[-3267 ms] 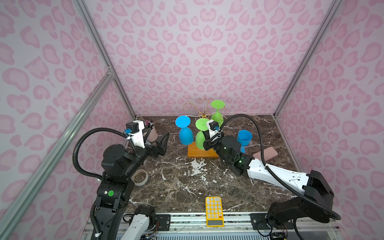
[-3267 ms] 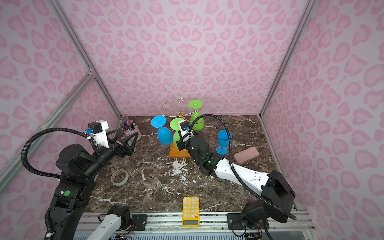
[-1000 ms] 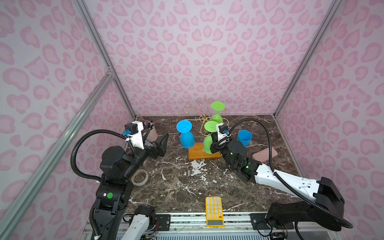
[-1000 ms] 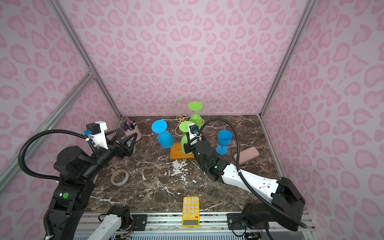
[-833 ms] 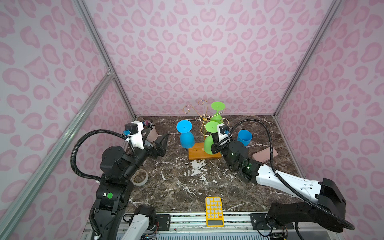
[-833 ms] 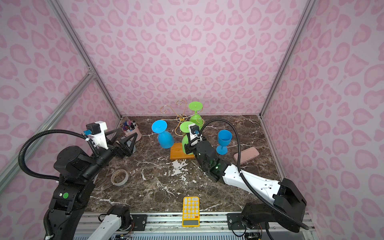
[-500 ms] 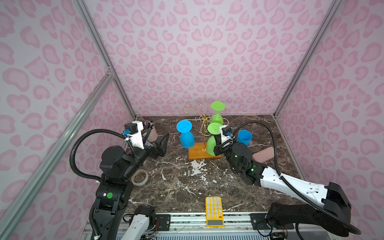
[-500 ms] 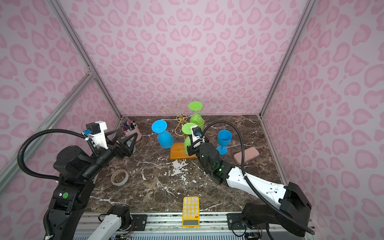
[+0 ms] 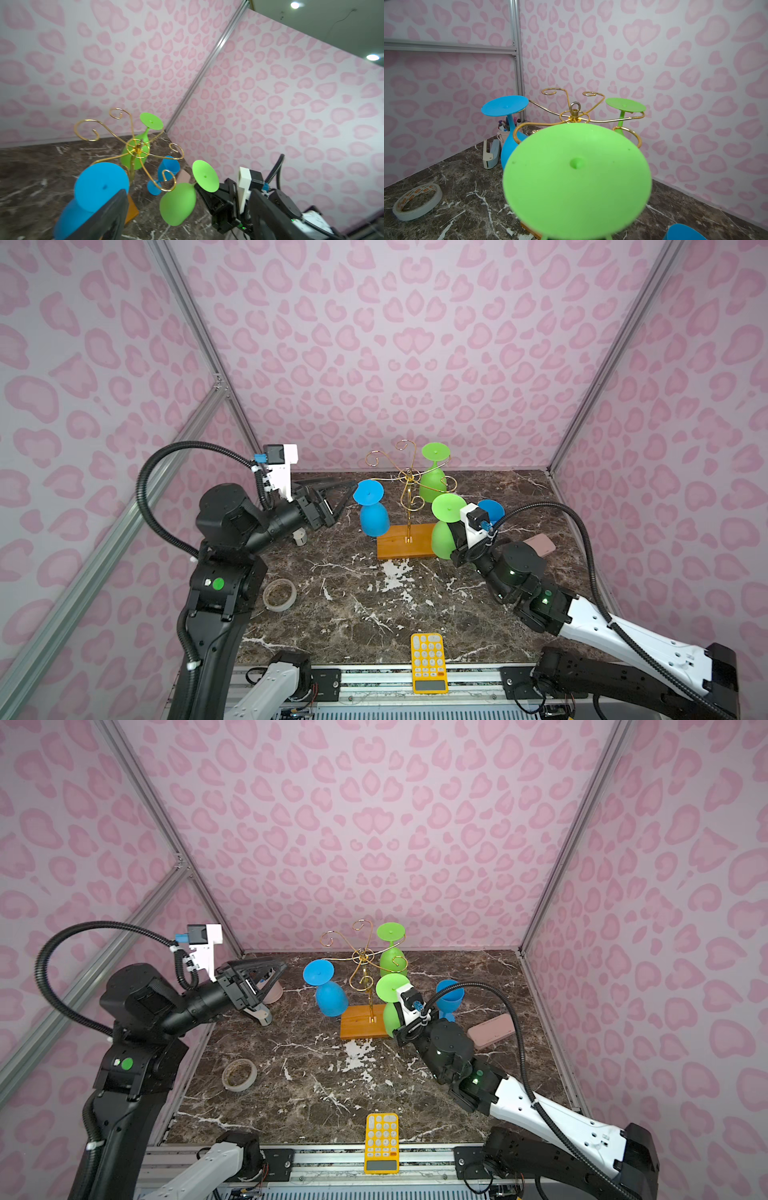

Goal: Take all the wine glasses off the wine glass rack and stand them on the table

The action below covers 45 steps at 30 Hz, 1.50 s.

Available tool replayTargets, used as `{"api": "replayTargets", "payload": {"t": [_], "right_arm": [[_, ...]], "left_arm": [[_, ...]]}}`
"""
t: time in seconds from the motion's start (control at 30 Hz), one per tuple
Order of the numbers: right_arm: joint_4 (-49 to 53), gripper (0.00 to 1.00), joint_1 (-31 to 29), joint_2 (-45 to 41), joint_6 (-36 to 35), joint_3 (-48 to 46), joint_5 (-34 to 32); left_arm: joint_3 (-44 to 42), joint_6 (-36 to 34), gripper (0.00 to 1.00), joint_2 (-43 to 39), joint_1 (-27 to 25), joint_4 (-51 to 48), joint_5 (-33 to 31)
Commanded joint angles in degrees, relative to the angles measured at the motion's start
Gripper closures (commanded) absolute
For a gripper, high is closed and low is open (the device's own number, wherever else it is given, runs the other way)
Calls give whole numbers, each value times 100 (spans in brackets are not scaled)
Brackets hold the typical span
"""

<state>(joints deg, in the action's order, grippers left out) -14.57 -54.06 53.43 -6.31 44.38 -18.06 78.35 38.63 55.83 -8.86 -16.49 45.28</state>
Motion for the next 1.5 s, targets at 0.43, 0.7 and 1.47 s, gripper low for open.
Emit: {"api": "replayTargets", "payload": {"t": [0.43, 0.7, 1.47], "right_arm": [[1489, 100, -51, -271, -1722, 1331, 1440], [2073, 100, -227, 230, -2159, 1940, 1729], [1716, 100, -281, 958, -2006, 2253, 1995]], "left_arm": [[159, 2170, 15, 1064, -593, 1036, 2078], [322, 2333, 18, 1441, -911, 1195, 2307], [83, 2175, 43, 1738, -1371, 1082, 2855]]}}
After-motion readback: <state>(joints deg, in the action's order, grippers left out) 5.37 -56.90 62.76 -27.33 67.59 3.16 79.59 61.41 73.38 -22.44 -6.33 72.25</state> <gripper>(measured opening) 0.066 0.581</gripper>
